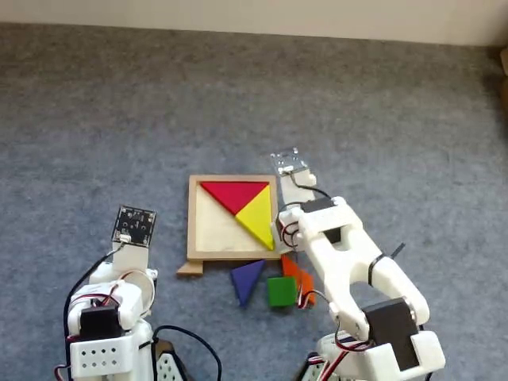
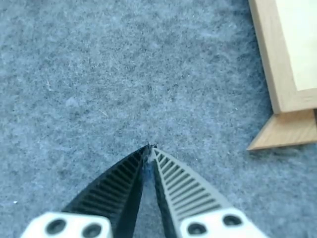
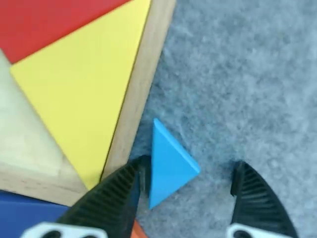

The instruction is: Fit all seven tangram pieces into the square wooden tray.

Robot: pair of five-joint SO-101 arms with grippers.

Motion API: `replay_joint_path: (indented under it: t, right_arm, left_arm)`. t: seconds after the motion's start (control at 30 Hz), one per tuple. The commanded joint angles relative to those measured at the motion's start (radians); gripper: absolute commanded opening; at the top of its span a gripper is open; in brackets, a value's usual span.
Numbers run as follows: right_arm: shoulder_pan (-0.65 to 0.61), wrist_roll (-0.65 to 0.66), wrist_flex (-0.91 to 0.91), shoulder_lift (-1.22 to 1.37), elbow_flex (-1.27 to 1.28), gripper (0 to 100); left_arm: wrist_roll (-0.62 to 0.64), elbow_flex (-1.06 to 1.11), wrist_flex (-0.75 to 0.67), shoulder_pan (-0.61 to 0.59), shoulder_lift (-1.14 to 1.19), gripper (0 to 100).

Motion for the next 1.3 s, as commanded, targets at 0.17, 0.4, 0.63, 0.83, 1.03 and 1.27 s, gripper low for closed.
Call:
replay_joint_path:
  t: [0.17,0.4,0.63,0.83,1.03,1.27]
  right_arm:
    - [-0.059,0.100,0.001,0.008,-0.058,25.5]
    - [-0.067,0.107,-0.002,0.012,-0.058,22.7]
    - [-0.065,0.107,-0.002,0.012,-0.058,13.9]
    - [-0.036,0.106,-0.001,0.010,-0.058,13.4]
    - [0.010,0.103,0.001,0.008,-0.058,13.0]
    - [0.012,0.103,0.002,0.008,-0.064,7.0]
  left_arm:
    - [0.009,0.021,0.006,-0.007,-0.030,1]
    - [0.009,0.021,0.006,-0.007,-0.030,1]
    - [0.009,0.021,0.006,-0.007,-0.030,1]
    - [0.009,0.021,0.006,-0.007,-0.030,1]
    - [0.009,0.021,0.006,-0.007,-0.030,1]
    - [0.009,0.021,0.006,-0.007,-0.030,1]
